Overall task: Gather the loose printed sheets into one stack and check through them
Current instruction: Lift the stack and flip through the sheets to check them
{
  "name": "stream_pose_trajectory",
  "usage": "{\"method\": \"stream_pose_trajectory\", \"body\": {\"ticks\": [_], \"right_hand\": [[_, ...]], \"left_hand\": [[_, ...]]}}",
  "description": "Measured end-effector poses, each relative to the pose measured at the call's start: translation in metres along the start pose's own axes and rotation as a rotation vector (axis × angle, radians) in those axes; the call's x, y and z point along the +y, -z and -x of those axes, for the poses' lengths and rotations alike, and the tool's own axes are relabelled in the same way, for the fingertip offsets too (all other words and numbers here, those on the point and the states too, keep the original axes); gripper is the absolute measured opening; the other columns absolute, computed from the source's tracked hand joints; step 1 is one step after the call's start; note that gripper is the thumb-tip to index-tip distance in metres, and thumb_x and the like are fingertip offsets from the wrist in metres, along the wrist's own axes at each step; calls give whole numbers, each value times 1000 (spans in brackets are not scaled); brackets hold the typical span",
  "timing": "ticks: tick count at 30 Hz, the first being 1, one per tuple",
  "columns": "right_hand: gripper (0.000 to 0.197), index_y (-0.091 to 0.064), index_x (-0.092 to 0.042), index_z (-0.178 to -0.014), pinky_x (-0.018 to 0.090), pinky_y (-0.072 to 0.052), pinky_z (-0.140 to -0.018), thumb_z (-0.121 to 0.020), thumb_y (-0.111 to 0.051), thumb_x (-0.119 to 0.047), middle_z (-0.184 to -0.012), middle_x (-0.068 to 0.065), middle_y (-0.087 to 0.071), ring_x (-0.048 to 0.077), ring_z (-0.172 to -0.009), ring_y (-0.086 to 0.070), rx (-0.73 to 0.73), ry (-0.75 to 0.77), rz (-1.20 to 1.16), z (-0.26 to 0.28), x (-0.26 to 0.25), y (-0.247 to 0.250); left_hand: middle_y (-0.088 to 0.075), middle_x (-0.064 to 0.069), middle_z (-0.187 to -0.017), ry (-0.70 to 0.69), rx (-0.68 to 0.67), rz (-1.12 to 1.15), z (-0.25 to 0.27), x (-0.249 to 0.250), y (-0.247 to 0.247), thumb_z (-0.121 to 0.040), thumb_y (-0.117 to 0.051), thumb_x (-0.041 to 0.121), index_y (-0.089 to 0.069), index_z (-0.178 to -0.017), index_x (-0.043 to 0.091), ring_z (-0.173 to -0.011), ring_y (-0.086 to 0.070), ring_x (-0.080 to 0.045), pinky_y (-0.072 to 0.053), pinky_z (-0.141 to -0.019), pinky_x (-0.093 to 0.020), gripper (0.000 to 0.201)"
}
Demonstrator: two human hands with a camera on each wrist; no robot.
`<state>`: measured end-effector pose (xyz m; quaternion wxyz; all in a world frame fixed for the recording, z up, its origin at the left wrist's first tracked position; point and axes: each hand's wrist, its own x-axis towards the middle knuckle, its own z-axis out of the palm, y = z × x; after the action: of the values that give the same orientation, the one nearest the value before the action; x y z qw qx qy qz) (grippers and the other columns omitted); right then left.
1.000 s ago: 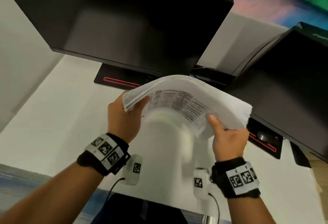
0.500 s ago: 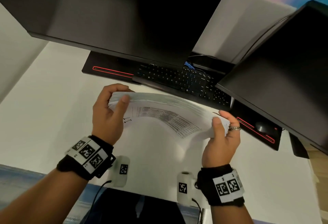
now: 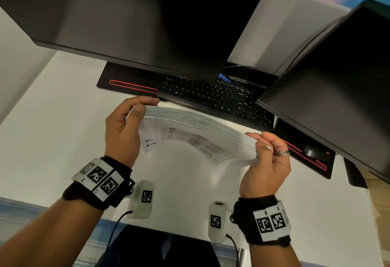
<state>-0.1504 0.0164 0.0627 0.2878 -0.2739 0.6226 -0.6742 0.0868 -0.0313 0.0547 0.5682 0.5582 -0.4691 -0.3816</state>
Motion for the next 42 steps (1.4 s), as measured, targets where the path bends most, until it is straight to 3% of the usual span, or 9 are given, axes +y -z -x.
{"method": "stream_pose_trajectory", "body": {"ticks": [6,14,17,20,24,29,36,39,42], "right_hand": [[27,-65,-38,-100,60,-37,-109,-86,-55,-17,-103,3,-75,34,-115,-60,4,66,51,6,5,1],[42,-61,-13,-114,14,-45,-95,-83,-54,14,-121,12,-64,2,-111,-60,-70,164,104,14,-2,3],[42,-58,-8,-117,23,-45,-103,-81,-51,13,-121,10,-64,8,-117,-59,-77,173,113,13,2,6],[44,-60,-21,-115,40,-43,-109,-83,-48,6,-122,6,-65,20,-122,-58,-64,132,94,12,3,7],[35,-63,-34,-106,30,-49,-98,-89,-55,-4,-116,6,-67,11,-109,-61,-14,129,83,14,-4,-1],[41,-62,-31,-103,50,-41,-109,-82,-53,3,-104,6,-72,26,-114,-60,25,100,73,9,-3,-3],[45,-63,-31,-104,15,-44,-93,-82,-44,3,-107,5,-71,11,-107,-61,50,84,51,10,-2,-1],[37,-64,-31,-105,30,-47,-100,-88,-48,-2,-102,-1,-71,23,-111,-61,68,73,44,9,-4,-4],[30,-64,-32,-104,49,-42,-110,-92,-57,-5,-96,1,-72,27,-114,-61,75,77,73,9,-5,-8]], "left_hand": [[-73,-5,-112,-12,-8,-18,-3,-3,1,-100,-39,11,-69,-110,9,-107,-65,-22,-51,-91,-36,31],[-72,-6,-115,-50,-21,-43,-7,-10,4,-105,-39,19,-63,-116,12,-109,-64,-25,-51,-93,-47,28],[-72,-8,-115,-71,-35,-49,-10,-10,5,-105,-37,20,-62,-117,12,-111,-64,-27,-50,-96,-51,29],[-72,-6,-113,-60,-43,-55,-10,-10,3,-105,-36,19,-61,-119,7,-108,-65,-20,-51,-95,-40,32],[-73,-4,-111,-48,-41,-38,-11,-7,2,-103,-40,22,-61,-119,9,-104,-66,-16,-51,-89,-29,29],[-74,-4,-109,-43,-34,-36,-10,-5,0,-100,-44,29,-62,-116,15,-103,-68,-22,-50,-87,-31,28],[-74,-10,-107,-24,-32,-2,-12,-8,0,-101,-41,22,-62,-117,8,-102,-68,-25,-51,-88,-34,30],[-74,-13,-106,2,-20,32,-14,-5,-2,-99,-38,12,-62,-116,2,-101,-69,-24,-51,-84,-25,31],[-73,-18,-105,26,-5,55,-17,-7,-1,-96,-40,14,-64,-114,5,-102,-68,-33,-53,-88,-40,31]]}}
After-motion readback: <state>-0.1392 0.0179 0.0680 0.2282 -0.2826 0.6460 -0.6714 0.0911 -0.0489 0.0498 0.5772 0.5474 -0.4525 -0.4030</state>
